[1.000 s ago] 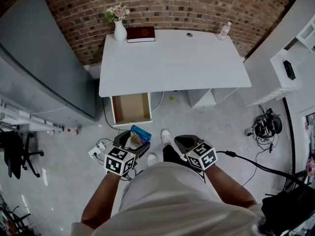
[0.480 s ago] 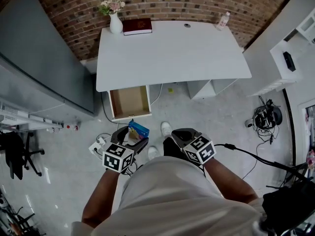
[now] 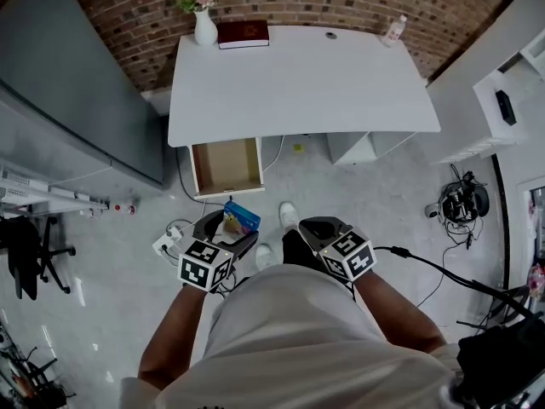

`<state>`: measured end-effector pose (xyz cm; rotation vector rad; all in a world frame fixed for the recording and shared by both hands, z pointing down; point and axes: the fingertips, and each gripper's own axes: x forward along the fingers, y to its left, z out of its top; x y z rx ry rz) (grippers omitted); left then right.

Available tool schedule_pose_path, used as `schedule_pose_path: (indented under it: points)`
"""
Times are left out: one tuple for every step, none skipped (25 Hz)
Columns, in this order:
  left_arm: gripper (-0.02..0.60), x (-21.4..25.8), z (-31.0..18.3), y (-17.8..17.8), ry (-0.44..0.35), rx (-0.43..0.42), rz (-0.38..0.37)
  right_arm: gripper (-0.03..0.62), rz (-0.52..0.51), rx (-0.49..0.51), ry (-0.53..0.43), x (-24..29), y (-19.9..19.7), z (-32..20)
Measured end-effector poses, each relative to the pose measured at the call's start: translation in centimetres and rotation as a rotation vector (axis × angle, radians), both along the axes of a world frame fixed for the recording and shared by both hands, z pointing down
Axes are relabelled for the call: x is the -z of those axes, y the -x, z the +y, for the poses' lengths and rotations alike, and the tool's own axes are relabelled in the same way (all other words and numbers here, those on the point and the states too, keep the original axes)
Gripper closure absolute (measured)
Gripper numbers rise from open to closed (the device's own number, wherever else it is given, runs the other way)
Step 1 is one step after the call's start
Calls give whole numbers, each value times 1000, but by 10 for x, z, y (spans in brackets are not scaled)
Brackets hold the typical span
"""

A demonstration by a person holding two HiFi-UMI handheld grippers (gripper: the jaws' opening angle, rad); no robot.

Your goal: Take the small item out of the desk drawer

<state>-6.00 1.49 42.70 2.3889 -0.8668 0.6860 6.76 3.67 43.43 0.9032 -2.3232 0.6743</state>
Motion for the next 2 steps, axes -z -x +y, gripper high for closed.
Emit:
schedule_pose_path:
  points:
    - [193,-1,-1,0,0,0,2,562,1,0,-1,-1,0,0]
    - [193,-2,-1,-1,1,0,3,562,3,0,-1,-1,0,-1]
